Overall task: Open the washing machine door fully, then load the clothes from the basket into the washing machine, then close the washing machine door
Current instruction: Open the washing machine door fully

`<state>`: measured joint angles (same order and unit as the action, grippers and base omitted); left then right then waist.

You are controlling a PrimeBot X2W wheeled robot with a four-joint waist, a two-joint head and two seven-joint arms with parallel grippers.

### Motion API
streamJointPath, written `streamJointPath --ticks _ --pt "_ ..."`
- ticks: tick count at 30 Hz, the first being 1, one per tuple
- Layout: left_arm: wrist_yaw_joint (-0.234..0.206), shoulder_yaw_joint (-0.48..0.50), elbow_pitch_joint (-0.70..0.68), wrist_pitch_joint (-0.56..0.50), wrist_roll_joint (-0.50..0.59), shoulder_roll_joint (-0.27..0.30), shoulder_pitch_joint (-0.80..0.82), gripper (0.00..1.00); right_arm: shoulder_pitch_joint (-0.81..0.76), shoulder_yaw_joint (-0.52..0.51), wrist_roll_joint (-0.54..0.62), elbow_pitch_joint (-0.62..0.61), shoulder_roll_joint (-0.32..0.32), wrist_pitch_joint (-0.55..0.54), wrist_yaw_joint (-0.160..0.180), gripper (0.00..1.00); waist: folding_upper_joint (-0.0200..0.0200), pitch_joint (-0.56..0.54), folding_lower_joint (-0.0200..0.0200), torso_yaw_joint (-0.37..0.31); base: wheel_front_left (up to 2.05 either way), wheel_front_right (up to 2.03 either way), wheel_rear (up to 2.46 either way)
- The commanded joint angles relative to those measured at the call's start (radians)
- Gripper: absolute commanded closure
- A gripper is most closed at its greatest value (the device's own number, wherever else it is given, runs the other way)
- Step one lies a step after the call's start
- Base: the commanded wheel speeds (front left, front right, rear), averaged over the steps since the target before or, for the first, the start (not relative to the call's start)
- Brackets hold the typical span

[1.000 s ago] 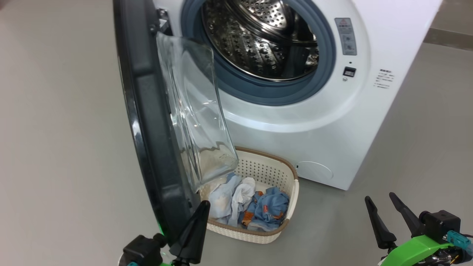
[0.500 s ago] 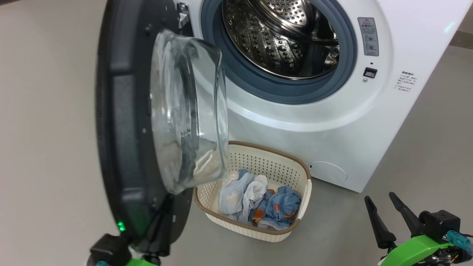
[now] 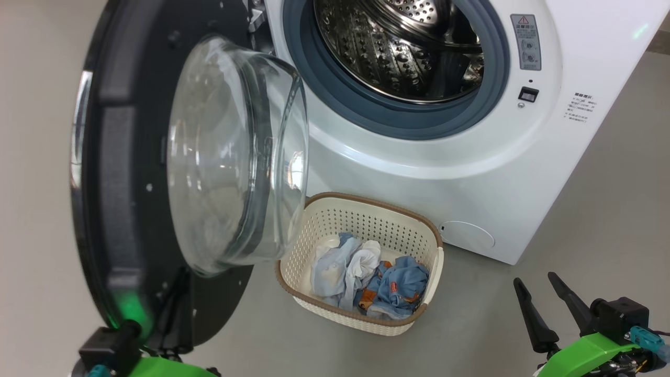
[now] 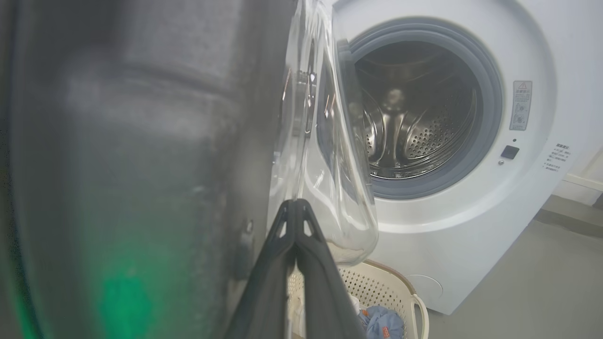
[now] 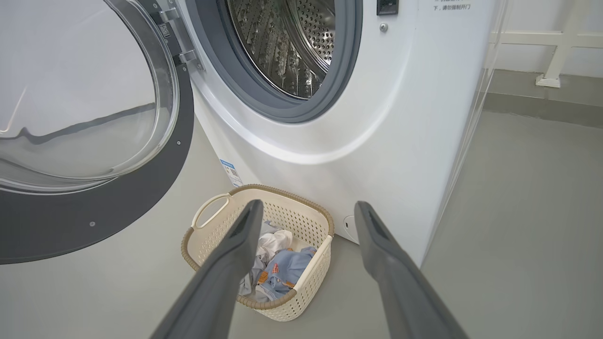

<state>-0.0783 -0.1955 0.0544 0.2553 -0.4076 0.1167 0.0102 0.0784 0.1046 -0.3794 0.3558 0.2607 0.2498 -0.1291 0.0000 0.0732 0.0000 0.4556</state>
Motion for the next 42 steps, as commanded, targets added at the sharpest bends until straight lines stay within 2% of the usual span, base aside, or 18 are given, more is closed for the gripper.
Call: streamJointPath --ticks 1,16,42 --pt "-0.016 0.057 -0.015 0.006 0.005 0.031 0.051 1.0 0.013 0.022 0.0 -0.023 0.018 0.012 -0.002 0.0 0.0 0.002 0.0 -0.001 0.0 0.0 0.0" --pt "-0.045 0.172 0.037 0.006 0.0 0.076 0.107 1.0 0.023 0.027 0.002 -0.023 0.025 0.012 -0.002 0.0 0.0 0.028 0.0 -0.004 0.0 0.0 0.0" --pt "-0.03 0.393 0.184 0.006 0.028 0.166 0.21 1.0 0.043 0.036 0.0 -0.027 0.046 0.012 -0.002 0.0 0.0 0.078 0.0 -0.019 0.0 0.0 0.0"
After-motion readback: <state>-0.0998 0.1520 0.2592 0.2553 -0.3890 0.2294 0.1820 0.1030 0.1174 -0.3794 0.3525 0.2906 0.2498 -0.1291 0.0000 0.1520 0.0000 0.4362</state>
